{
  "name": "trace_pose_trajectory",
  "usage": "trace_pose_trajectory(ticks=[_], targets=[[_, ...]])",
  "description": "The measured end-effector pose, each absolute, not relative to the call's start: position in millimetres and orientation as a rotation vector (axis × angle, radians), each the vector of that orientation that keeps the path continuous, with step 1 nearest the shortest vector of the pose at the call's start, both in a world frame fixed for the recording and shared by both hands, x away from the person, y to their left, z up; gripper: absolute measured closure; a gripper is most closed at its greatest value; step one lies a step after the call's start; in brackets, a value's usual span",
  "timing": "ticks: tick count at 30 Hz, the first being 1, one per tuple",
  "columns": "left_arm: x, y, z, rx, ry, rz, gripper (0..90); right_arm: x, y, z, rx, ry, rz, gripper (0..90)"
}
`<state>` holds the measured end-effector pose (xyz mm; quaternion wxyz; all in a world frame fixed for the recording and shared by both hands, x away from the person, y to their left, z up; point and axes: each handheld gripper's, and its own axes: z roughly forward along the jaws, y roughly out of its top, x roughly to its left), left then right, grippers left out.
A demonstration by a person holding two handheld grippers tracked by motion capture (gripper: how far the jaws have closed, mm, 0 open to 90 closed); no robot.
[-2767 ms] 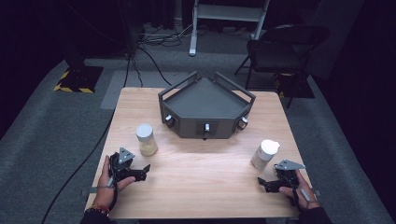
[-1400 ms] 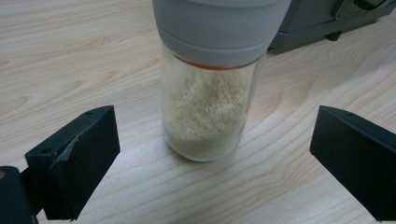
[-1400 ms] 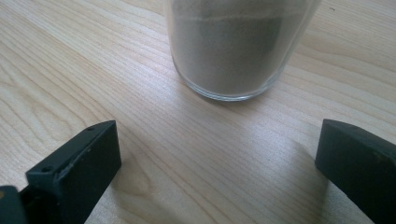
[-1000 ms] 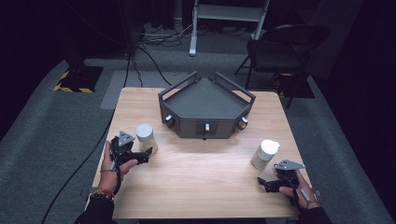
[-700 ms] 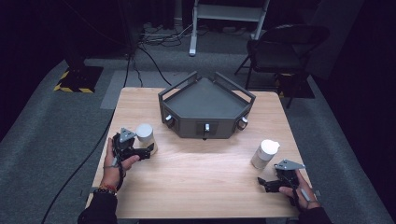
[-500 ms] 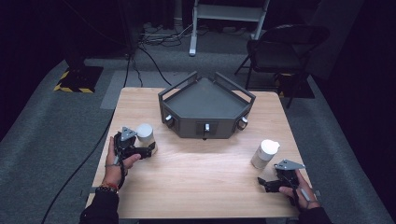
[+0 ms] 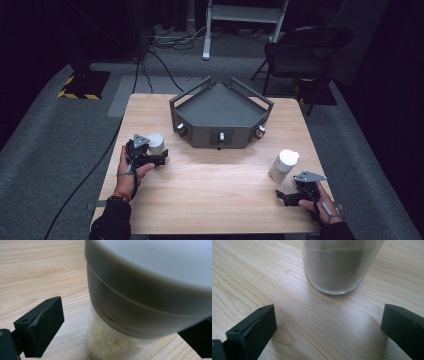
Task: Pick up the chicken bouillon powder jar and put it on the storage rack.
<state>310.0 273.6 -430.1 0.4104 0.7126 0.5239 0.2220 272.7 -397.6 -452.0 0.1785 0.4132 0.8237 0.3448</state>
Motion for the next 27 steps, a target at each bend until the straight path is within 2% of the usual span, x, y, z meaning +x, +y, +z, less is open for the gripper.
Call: trace_pose_trajectory(ticks=[6,8,12,27], targets=[[305.0,273.4,-433.7,1.76,1.308,0.587,15.5,273.1,-397.9,-452.0,1.166,2.332,0.977,0.0],[304.8,275.9,-433.5,1.771,1.279,0.577,22.9,273.1,-397.9,-452.0,1.166,2.332,0.977,0.0],[301.6,271.2,-430.5,1.801,1.238,0.609,31.8,273.2,-398.0,-452.0,1.166,2.332,0.977,0.0],[301.0,271.5,-430.4,1.799,1.236,0.612,32.5,273.5,-398.3,-452.0,1.163,2.334,0.978,0.0]])
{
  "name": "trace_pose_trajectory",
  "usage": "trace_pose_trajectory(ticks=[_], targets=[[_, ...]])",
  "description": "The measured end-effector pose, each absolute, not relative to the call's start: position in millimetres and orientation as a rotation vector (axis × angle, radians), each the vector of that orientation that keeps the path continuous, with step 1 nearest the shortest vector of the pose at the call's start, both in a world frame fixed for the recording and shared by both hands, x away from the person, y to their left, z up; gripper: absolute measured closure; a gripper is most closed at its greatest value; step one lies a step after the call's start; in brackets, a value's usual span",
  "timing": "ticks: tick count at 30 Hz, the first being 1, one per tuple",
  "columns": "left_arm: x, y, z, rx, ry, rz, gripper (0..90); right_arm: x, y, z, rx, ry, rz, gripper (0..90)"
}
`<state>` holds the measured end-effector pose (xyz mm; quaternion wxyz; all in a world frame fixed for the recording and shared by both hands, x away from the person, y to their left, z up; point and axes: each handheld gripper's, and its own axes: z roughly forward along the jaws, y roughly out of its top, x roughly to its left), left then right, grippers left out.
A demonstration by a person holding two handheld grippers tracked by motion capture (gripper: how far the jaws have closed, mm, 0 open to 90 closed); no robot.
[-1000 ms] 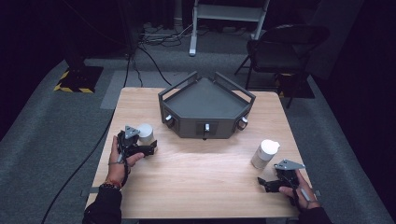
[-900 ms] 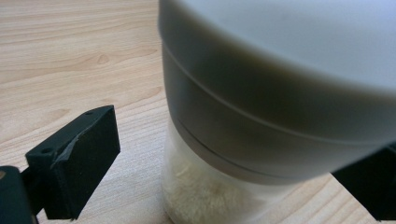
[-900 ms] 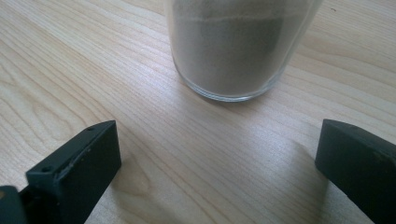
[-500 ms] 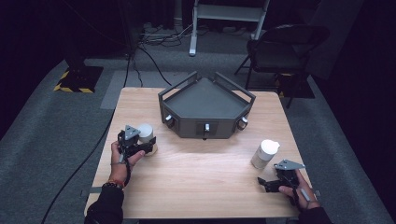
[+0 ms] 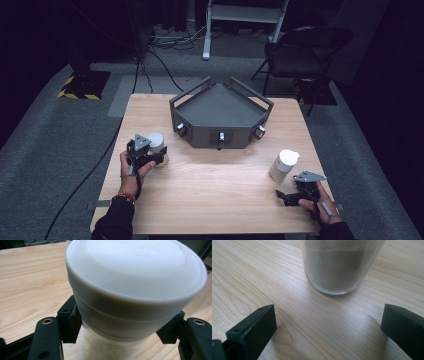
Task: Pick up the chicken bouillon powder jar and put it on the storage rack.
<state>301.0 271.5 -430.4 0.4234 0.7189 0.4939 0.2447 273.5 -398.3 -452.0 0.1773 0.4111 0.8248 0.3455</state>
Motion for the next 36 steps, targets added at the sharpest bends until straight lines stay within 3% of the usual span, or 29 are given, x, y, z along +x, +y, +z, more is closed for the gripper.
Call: trace_pose_trajectory(ticks=[19,36], targets=[[298.1,270.8,-425.7,1.792,1.242,0.623,32.8,273.6,-398.4,-452.0,1.162,2.335,0.978,0.0],[288.1,268.4,-399.3,1.785,1.205,0.642,32.9,274.0,-398.5,-452.0,1.161,2.337,0.978,0.0]])
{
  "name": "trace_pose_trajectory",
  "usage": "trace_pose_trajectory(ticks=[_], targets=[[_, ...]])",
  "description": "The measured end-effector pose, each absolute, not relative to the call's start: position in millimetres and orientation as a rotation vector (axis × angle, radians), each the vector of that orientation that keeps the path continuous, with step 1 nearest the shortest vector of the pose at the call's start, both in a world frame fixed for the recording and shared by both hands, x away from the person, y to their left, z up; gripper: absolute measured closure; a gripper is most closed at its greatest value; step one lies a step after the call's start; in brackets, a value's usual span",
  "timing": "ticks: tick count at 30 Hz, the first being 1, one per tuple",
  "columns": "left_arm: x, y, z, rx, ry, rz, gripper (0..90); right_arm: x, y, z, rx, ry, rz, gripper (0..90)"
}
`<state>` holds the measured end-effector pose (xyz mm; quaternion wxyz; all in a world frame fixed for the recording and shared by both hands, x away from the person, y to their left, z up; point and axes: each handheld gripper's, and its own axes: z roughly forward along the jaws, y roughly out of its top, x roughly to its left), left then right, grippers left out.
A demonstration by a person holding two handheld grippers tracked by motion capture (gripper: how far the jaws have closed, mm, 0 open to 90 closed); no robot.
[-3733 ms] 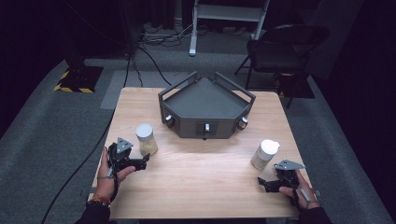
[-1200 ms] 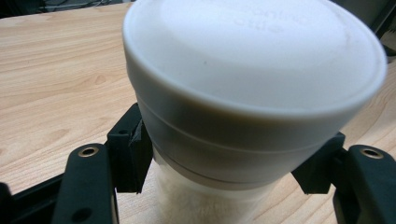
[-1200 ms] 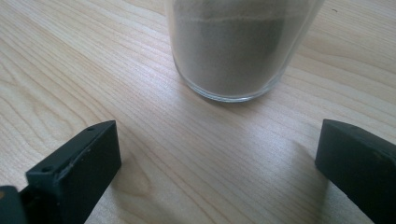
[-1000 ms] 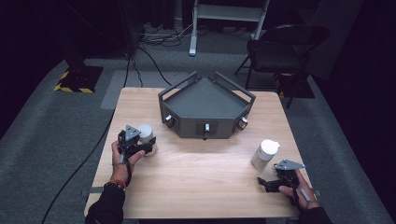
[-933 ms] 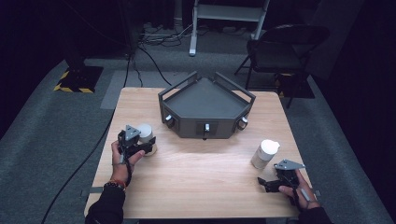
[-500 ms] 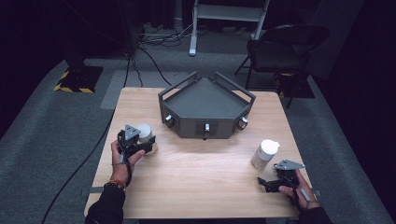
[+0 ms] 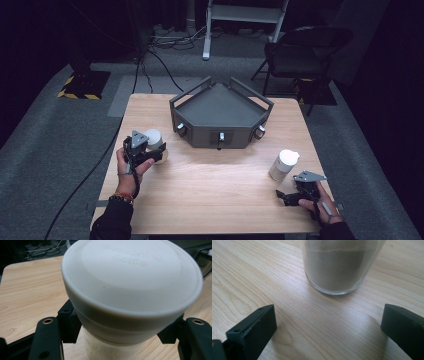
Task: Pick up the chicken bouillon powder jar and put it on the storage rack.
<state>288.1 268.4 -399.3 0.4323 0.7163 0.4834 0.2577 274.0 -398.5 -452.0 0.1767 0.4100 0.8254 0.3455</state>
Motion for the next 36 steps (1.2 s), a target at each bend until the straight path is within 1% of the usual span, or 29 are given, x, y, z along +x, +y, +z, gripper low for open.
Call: trace_pose_trajectory(ticks=[4,17,31,36], targets=[[288.1,265.2,-394.3,1.79,1.184,0.639,33.0,274.0,-398.5,-451.9,1.161,2.337,0.978,0.0],[292.1,254.0,-371.2,1.779,1.213,0.657,33.1,274.0,-398.5,-452.0,1.16,2.337,0.978,0.0],[311.0,243.2,-334.7,1.775,1.165,0.666,33.2,274.2,-398.6,-451.9,1.159,2.338,0.978,0.0],[314.2,237.9,-325.9,1.744,1.155,0.67,33.3,274.2,-398.7,-451.9,1.159,2.338,0.978,0.0]])
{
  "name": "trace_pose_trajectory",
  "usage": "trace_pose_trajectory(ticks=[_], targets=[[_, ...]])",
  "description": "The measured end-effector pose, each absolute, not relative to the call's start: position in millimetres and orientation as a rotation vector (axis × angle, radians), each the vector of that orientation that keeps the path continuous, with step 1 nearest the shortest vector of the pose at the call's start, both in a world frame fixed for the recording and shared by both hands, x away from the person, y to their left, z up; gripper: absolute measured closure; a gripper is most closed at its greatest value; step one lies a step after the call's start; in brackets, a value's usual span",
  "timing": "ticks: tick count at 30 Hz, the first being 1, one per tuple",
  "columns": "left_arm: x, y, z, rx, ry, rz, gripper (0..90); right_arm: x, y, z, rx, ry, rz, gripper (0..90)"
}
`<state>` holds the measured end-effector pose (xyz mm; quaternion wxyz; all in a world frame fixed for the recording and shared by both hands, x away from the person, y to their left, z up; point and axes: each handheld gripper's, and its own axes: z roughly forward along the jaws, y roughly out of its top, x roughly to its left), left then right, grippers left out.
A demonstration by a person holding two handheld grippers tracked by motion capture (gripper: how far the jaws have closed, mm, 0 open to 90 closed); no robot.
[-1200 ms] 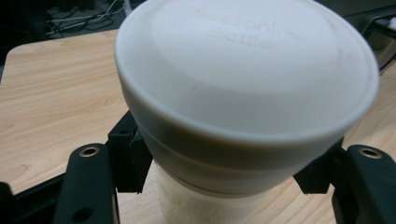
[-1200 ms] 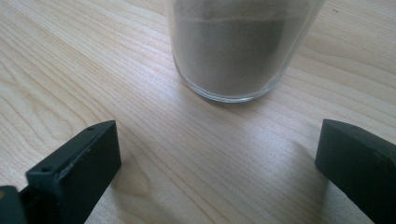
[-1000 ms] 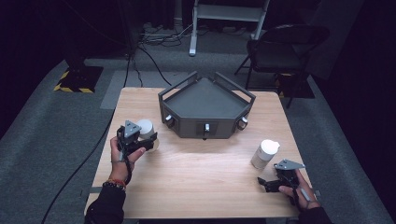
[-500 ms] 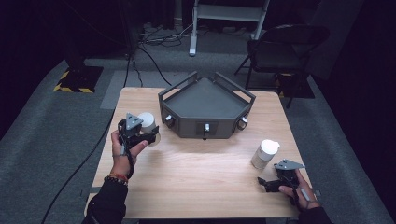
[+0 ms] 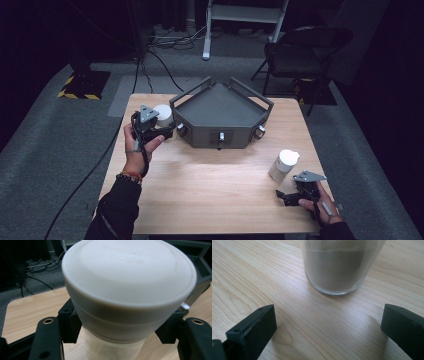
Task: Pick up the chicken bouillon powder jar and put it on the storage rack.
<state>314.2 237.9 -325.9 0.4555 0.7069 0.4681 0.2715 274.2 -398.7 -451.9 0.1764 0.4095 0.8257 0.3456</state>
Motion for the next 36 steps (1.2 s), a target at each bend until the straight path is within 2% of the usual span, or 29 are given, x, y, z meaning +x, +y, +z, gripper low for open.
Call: trace_pose_trajectory(ticks=[17,36], targets=[[334.4,218.3,-292.0,1.758,1.105,0.668,33.3,274.8,-398.9,-451.9,1.157,2.339,0.979,0.0],[372.9,172.9,-268.9,1.812,1.034,0.674,33.4,274.8,-398.9,-452.0,1.156,2.339,0.979,0.0]])
